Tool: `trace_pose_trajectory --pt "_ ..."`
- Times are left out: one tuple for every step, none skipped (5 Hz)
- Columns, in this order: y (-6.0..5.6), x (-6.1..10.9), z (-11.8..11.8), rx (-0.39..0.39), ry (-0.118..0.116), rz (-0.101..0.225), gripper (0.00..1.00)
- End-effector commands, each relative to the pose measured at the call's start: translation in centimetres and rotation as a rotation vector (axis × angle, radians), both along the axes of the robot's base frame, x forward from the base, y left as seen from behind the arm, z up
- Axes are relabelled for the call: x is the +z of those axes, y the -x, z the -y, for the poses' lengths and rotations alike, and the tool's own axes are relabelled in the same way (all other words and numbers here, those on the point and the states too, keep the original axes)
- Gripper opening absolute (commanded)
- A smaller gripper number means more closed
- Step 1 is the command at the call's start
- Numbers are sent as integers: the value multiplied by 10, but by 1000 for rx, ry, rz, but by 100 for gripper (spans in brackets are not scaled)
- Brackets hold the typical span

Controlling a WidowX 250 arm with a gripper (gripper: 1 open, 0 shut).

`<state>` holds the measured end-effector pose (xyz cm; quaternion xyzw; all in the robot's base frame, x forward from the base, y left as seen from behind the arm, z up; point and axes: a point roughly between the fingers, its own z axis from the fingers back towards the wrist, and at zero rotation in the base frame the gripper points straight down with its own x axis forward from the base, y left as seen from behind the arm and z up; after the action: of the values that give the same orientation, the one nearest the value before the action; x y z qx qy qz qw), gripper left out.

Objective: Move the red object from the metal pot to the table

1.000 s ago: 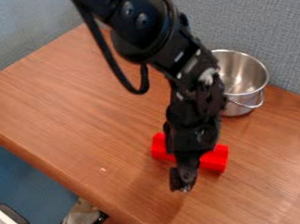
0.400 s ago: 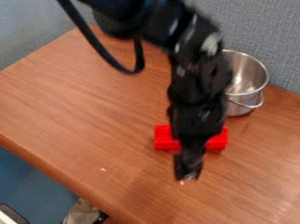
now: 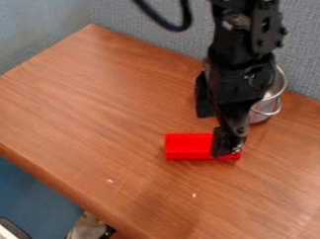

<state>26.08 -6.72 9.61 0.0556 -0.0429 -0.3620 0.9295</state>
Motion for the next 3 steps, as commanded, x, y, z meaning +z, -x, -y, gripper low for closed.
trace_pose_trajectory --pt "-1 27 -14 134 -40 42 100" --pt "11 49 -17 201 -59 76 100" --pt "10 19 -19 243 -53 118 100"
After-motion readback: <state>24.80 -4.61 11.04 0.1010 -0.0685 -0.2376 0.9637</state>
